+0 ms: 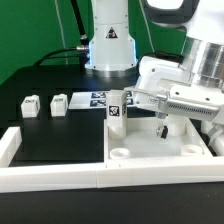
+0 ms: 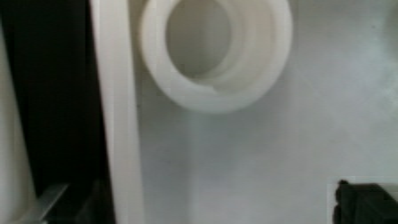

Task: Assemble square table

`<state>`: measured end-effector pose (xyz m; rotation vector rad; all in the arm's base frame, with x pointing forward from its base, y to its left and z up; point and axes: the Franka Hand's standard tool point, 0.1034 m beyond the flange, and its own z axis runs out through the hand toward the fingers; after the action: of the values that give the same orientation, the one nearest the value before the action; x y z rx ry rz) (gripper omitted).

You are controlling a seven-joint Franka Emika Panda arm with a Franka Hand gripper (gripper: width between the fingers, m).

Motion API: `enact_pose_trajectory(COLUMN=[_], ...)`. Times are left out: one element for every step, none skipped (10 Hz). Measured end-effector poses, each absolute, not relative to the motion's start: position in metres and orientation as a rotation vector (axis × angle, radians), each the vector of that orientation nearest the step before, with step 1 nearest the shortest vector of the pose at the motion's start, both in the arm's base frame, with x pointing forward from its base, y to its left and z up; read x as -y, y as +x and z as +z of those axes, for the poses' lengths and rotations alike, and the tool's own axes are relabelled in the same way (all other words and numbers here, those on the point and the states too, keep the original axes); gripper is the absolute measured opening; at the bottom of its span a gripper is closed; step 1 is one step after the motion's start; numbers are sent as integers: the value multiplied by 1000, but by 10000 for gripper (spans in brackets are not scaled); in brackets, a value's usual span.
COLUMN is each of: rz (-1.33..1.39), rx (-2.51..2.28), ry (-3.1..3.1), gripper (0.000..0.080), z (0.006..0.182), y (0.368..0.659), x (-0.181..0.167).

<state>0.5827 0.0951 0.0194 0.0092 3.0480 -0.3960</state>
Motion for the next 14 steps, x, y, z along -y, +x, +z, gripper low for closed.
enact_pose_trajectory(rz=[-396,-416,-437,-481,-491,-496,-495,-495,-495,-498,-513,-506,-492,-476], rx=[-3048,-3050,-3045,-3034,-3004,-2984,-2996,-2999,-2999,-3001,-3003,-2990,-2971,-2944], ry=[10,14,16,33,45,64,60,62,64,73,104,122,165,271], gripper=[647,649,649,649,649,649,649,649,649,649,649,649,649,649], z=[20,23,34,53,76,91,84,81,81,79,77,87,100,111], y=[583,583,585,588,594,596,592,593,593,593,593,592,584,575], x=[-95,-95,-96,-95,-90,-84,-85,-85,-84,-80,-65,-56,-47,-36])
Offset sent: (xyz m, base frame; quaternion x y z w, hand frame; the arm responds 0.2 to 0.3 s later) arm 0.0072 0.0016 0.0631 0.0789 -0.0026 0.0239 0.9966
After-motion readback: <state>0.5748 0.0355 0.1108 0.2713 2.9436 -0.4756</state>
